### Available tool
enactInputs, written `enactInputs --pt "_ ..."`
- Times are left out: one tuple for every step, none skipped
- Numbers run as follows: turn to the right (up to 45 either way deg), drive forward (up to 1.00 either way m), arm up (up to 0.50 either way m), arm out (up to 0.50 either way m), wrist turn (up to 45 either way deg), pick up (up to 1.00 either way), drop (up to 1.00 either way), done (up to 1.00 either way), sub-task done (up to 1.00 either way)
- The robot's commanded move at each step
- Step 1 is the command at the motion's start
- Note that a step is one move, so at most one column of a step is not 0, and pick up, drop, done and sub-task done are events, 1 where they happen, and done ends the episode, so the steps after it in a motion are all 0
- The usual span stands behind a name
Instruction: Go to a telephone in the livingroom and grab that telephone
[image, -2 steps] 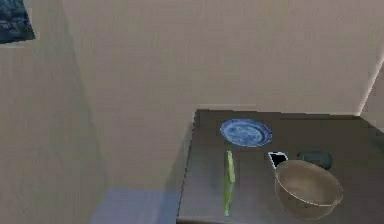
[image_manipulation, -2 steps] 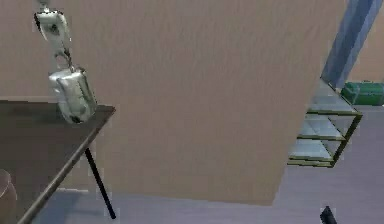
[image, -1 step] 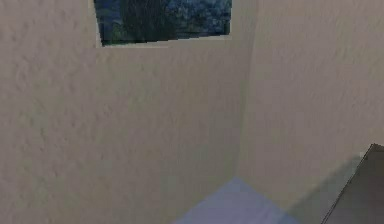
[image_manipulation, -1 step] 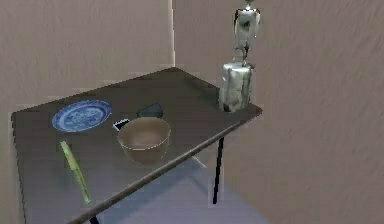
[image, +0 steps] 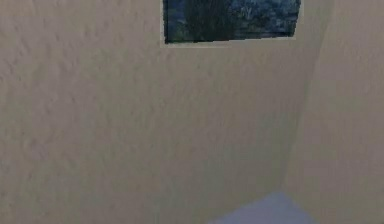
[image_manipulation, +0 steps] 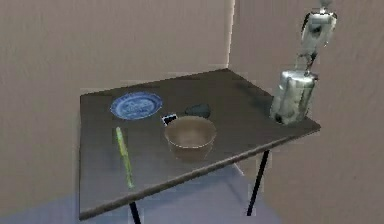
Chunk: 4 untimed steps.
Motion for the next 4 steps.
enactInputs --pt "-3.0 0.00 0.00 0.00 0.0 0.00 0.00 0.00 0.00" --pt "45.0 0.00 0.00 0.00 0.0 0.00 0.00 0.00 0.00" --pt "45.0 0.00 0.00 0.00 0.0 0.00 0.00 0.00 0.00" --pt "45.0 0.00 0.00 0.00 0.0 0.00 0.00 0.00 0.00"
